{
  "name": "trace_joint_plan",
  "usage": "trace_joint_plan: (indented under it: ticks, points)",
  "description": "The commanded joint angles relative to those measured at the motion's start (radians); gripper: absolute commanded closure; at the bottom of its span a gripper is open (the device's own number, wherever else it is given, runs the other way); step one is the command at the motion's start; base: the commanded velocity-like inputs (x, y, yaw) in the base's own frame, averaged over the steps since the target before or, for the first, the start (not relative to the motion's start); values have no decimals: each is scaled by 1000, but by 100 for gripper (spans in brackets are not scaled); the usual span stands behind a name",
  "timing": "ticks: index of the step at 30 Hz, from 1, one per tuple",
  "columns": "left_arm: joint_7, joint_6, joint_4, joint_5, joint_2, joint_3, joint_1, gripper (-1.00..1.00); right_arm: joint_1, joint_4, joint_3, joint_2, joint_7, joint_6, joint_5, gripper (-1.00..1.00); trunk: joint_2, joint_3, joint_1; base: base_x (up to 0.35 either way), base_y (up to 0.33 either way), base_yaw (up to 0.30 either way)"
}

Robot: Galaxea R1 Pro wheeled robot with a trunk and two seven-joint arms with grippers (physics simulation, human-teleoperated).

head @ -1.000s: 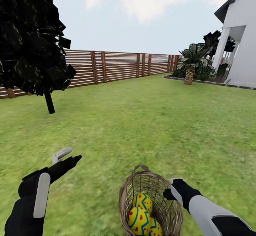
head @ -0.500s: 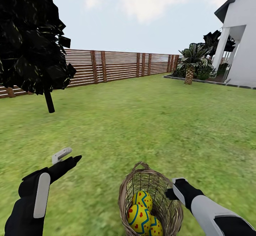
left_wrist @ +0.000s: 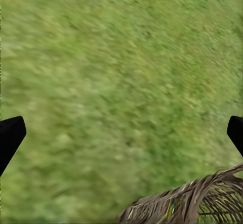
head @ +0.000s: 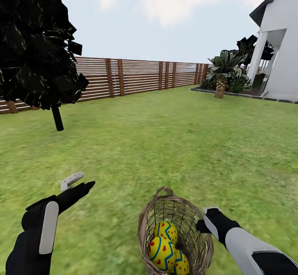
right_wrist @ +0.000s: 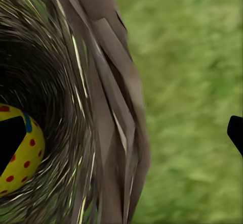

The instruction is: Take the three Easter eggs out of the wicker basket on the lawn in the garden, then place them on the lawn next to a single tree (choose any tree) so that all three eggs are next to the same tree and none are left in the basket.

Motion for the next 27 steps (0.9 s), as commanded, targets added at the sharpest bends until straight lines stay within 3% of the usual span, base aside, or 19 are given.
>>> trace_joint_plan:
  ticks: [1, 12, 20, 21, 27]
  points:
    - [4, 5, -1, 8, -1, 2, -1, -100, 0, -2, 5, 0, -2, 6, -2, -100, -8, -4, 4, 0, 0, 0]
    - [4, 5, -1, 7, -1, 2, -1, -100, 0, -2, 6, 0, -2, 6, -1, -100, -85, -39, 46, 0, 0, 0]
    - [4, 6, -1, 9, -1, 2, -1, -100, 0, -1, 7, 0, -2, 6, 0, -100, -85, -39, 46, 0, 0, 0]
    - [4, 6, -1, 9, -1, 2, -1, -100, 0, -1, 8, 0, -2, 6, 0, 100, -85, -39, 46, 0, 0, 0]
    - [4, 7, 0, 10, -1, 2, -1, -100, 0, -2, 8, 0, -2, 6, 0, 100, -85, -39, 46, 0, 0, 0]
